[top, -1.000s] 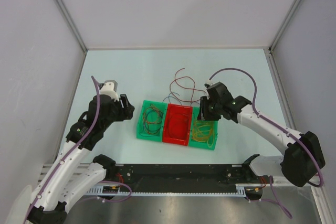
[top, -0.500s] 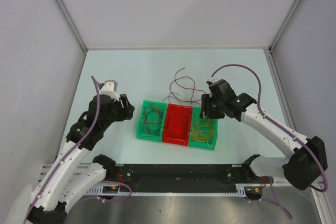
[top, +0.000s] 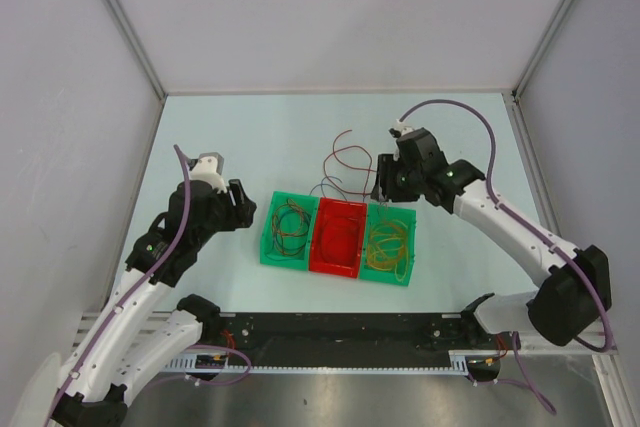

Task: Untangle the cables
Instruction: Pick up the cable at the center of the board.

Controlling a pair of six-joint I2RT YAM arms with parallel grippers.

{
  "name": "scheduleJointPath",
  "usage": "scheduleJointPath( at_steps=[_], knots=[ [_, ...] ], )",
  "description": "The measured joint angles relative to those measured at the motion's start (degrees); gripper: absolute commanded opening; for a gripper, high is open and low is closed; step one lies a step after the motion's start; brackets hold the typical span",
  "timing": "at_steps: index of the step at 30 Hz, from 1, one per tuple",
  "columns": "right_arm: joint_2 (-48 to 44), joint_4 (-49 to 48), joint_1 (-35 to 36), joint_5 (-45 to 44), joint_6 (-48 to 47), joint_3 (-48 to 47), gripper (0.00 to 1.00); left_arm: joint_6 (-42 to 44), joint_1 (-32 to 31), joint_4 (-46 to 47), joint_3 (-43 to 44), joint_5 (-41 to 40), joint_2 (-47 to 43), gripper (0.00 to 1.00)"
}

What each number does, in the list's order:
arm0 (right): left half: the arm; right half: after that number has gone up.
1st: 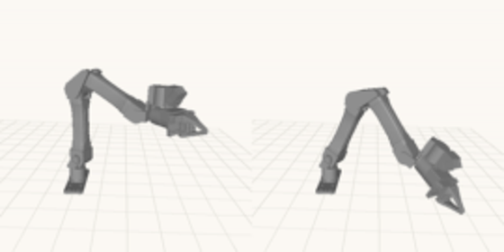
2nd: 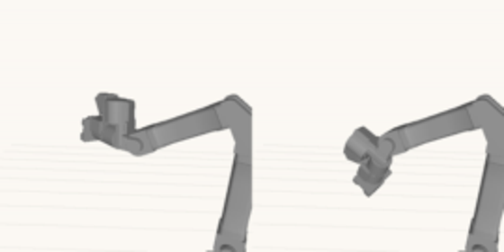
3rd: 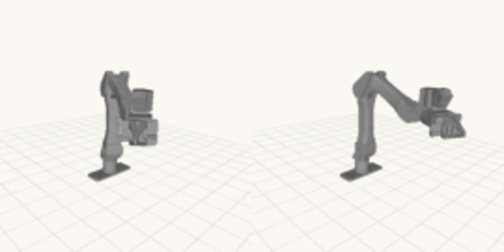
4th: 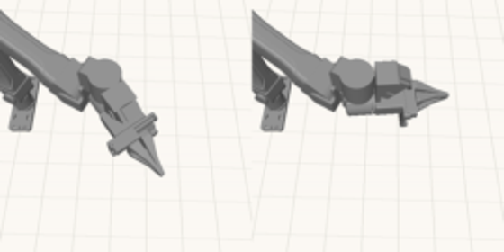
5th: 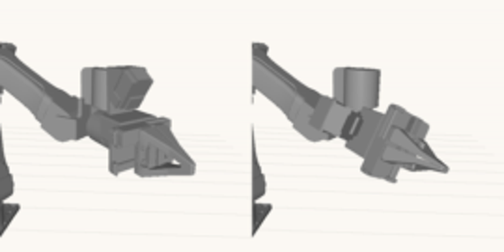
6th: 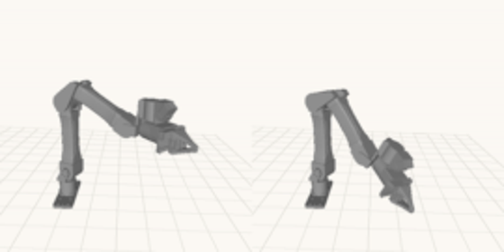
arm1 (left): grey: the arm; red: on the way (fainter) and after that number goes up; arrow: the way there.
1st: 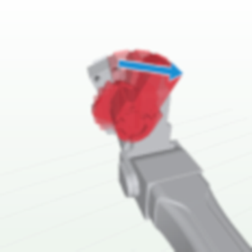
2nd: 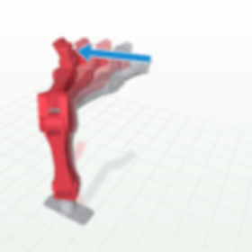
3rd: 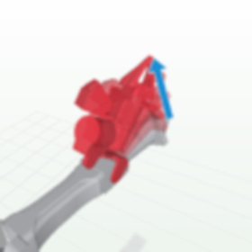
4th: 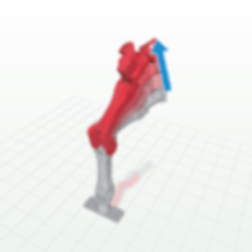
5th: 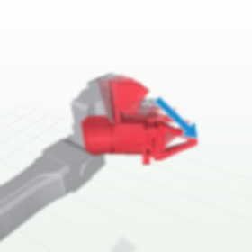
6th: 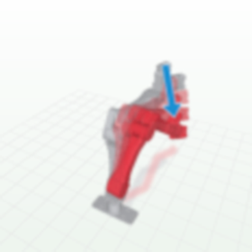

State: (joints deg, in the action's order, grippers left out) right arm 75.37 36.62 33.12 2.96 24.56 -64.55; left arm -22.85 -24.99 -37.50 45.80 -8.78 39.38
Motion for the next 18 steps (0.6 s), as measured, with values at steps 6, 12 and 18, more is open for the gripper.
scheduleJointPath(
  at_steps=[6,12,18],
  knots=[
    [6.6,-1.7,-1.7,-0.5,-1.7,-5.5,0.49,0.0,0.0,0.0,0.0,0.0,0.0,0.64],
    [15.8,-1.9,-3.3,-4.0,-2.8,-12.3,0.46,0.0,0.0,0.1,0.0,0.0,0.3,0.64],
    [27.9,-1.0,-4.0,-7.5,-3.1,-21.1,0.43,0.0,0.0,0.1,0.0,0.2,0.4,0.64]
  ],
)
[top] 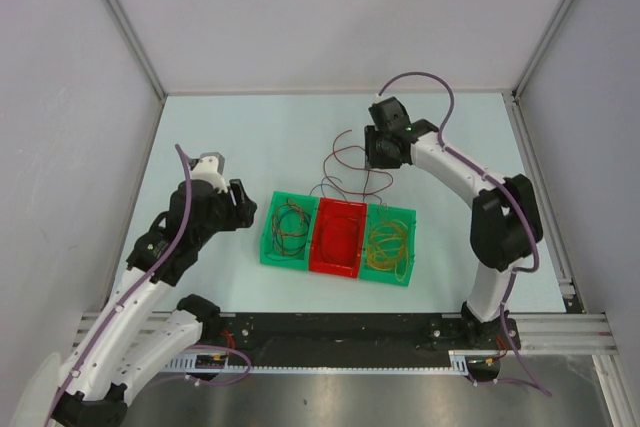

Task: Untangle the cables
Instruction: Pick up the cable at the center of the board.

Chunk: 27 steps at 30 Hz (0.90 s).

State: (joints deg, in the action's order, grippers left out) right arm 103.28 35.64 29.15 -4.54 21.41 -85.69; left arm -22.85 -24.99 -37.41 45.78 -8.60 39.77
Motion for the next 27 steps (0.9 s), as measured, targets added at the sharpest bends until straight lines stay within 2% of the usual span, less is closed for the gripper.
scheduleJointPath(
  at_steps=[14,27],
  knots=[
    [18.6,3.7,-1.1,-2.2,1.0,-16.3,0.42,0.0,0.0,0.0,0.0,0.1,-0.1,0.64],
    [23.8,6.4,-2.3,-2.8,1.1,-20.2,0.41,0.0,0.1,0.0,0.0,0.4,-0.1,0.64]
  ],
)
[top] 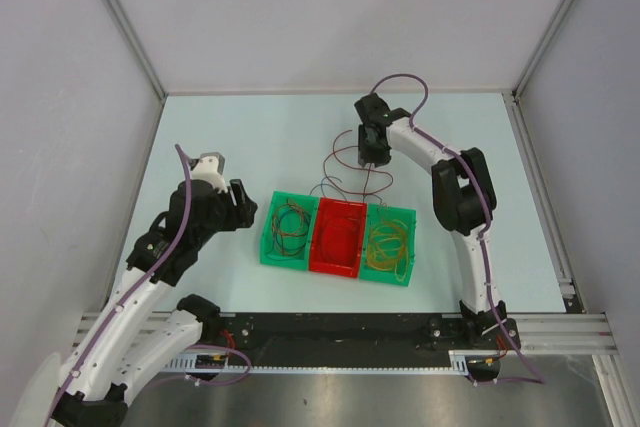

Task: Untangle the cables
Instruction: Pick up the cable at the center of the board.

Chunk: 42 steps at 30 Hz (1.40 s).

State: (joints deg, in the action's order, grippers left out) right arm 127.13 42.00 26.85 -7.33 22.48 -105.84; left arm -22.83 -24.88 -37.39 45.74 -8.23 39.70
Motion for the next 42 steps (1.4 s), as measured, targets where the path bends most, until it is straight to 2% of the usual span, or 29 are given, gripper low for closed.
scheduleJointPath(
  at_steps=[9,14,17,18,20,21,22,35,42],
  knots=[
    [3.4,0.3,-0.4,0.0,0.0,-2.6,0.4,0.0,0.0,0.0,0.0,0.0,0.0,0.64],
    [4.8,0.8,-0.5,-0.3,0.0,-3.5,0.34,0.0,0.1,0.0,0.0,0.0,0.0,0.64],
    [5.3,1.0,-0.5,-0.4,0.0,-4.3,0.24,0.0,0.1,0.0,0.0,0.0,0.0,0.64],
    [5.6,1.0,-0.5,-0.5,0.0,-4.6,0.15,0.0,0.1,0.0,0.0,0.0,0.0,0.64],
    [6.2,1.2,-0.5,-0.7,-0.2,-5.3,0.09,0.0,0.1,0.0,0.0,0.0,0.0,0.64],
    [6.5,1.3,-0.5,-0.9,0.0,-5.7,0.01,0.0,0.1,0.0,0.0,0.0,0.0,0.64],
    [6.8,1.5,-0.5,-1.0,0.1,-6.0,0.0,0.0,0.1,0.0,0.0,0.0,0.0,0.64],
    [6.7,1.9,-0.8,-0.5,0.0,-8.0,0.0,0.0,0.4,0.0,0.0,0.0,0.0,0.64],
    [-3.9,-1.4,-0.4,1.3,-1.2,-6.9,0.0,0.0,0.6,0.0,0.0,0.0,0.0,0.64]
  ],
)
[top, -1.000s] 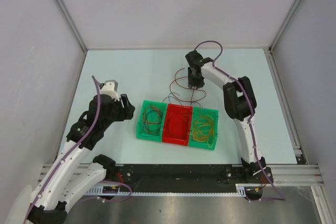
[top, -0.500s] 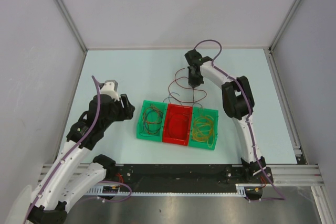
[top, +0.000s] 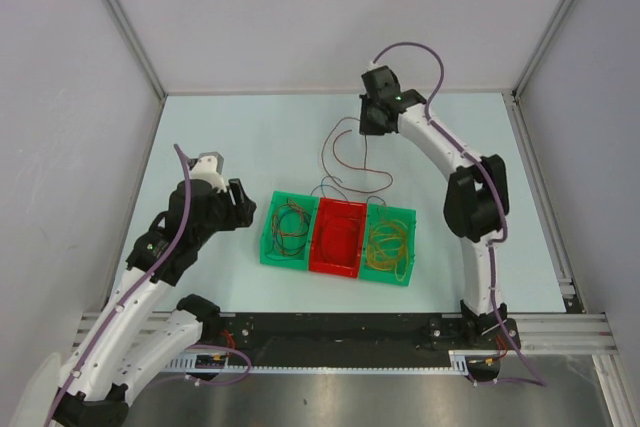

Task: Untangle the cables
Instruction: Pick up the cable at the center of the board, then place the cable in the bin.

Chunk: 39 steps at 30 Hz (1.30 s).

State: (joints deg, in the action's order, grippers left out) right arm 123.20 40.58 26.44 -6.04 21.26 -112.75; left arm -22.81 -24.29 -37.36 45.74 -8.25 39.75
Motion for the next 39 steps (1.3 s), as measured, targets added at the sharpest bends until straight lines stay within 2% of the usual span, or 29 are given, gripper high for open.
scheduleJointPath(
  at_steps=[12,17,22,29,35,39],
  knots=[
    [-24.8,-9.6,4.3,1.0,-2.9,7.3,0.0,0.0,0.1,0.0,0.0,-0.1,0.0,0.63],
    [-31.8,-12.3,5.6,2.0,-4.1,11.2,0.0,-0.8,0.1,0.6,0.0,0.1,0.8,0.62],
    [-37.7,-14.9,5.6,3.1,-4.8,11.9,0.0,-3.3,-0.5,5.9,0.0,2.3,3.3,0.6],
    [-40.9,-16.5,5.6,4.0,-4.9,11.9,0.0,-6.8,-5.7,23.6,-0.4,2.4,12.6,0.58],
    [-40.9,-16.2,5.6,4.6,-4.9,11.9,0.0,-7.2,-10.5,43.9,-2.6,1.3,25.4,0.57],
    [-40.9,-15.6,5.6,5.0,-4.9,11.9,0.0,-7.1,-13.4,52.5,-2.1,0.4,34.1,0.58]
  ],
)
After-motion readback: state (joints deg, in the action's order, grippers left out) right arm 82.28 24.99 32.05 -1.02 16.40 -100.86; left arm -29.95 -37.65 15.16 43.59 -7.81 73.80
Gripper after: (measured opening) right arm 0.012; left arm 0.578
